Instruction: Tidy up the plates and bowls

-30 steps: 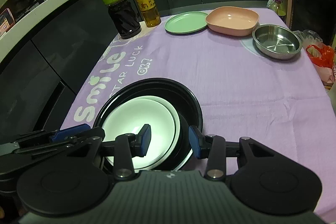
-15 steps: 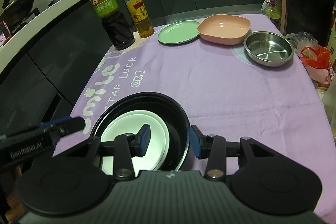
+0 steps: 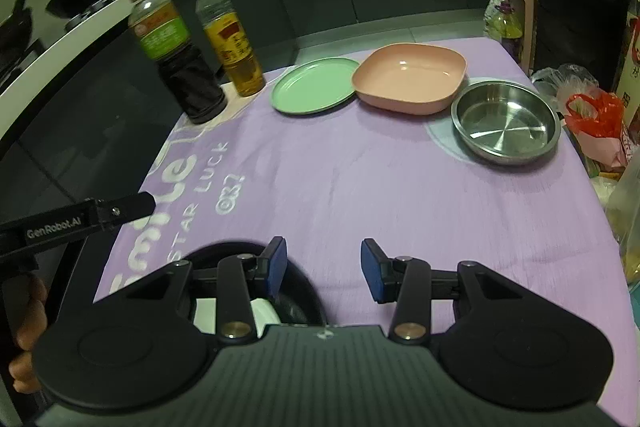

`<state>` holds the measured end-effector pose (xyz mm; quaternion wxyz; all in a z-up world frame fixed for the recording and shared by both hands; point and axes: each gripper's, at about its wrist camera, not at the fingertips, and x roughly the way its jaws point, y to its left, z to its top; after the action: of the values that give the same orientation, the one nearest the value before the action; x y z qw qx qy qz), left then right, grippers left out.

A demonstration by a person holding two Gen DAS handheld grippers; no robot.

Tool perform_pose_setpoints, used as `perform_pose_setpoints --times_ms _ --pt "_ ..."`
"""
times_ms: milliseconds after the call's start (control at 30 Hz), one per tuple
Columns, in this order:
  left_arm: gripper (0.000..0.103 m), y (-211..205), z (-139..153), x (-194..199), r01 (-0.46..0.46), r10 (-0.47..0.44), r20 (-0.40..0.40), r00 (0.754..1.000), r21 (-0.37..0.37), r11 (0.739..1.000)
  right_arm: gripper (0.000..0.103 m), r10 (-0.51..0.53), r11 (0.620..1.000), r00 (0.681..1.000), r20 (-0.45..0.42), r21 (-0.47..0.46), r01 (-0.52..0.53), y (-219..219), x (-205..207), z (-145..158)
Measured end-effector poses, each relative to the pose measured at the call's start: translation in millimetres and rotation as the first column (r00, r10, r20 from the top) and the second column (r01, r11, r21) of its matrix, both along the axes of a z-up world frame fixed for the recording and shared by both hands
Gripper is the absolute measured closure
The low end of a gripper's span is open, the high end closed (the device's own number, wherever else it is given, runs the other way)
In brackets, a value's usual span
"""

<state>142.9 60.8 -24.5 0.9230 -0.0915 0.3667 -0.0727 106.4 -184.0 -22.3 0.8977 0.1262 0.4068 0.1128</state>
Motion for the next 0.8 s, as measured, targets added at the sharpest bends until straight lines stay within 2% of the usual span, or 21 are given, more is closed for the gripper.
perform_pose_setpoints --times_ms 133,267,433,567,667,800 --pt "0.073 -3 -7 28 -0.002 0.002 -0.022 1.000 -0.005 1.000 0.066 0.005 1.000 1.000 -0.003 0.020 -0.005 -4 22 1" --pt "0.073 -5 -10 59 -0.012 0.012 -0.027 1.000 -0.015 1.000 0.066 0.031 1.000 0.999 0.039 0.002 -0.031 -5 51 10" --pt "0.073 -8 -10 102 -0.032 0.031 -0.021 0.999 -0.049 0.998 0.066 0.090 0.996 0.994 0.063 0.003 -0.090 -6 105 18" --pt "0.073 -18 -10 135 -0.039 0.039 -0.003 0.999 -0.036 0.999 0.066 0.131 0.990 0.990 0.058 0.046 -0.133 -10 157 20" --pt "0.073 -23 -20 157 -0.049 0.049 -0.006 0.999 -0.027 0.998 0.066 0.111 0.994 0.992 0.060 0.011 -0.112 -8 192 15" --pt "0.073 -18 -38 182 -0.069 0.066 -0.050 0.997 -0.069 0.995 0.066 0.124 0.992 0.991 0.045 -0.019 -0.123 -3 230 2"
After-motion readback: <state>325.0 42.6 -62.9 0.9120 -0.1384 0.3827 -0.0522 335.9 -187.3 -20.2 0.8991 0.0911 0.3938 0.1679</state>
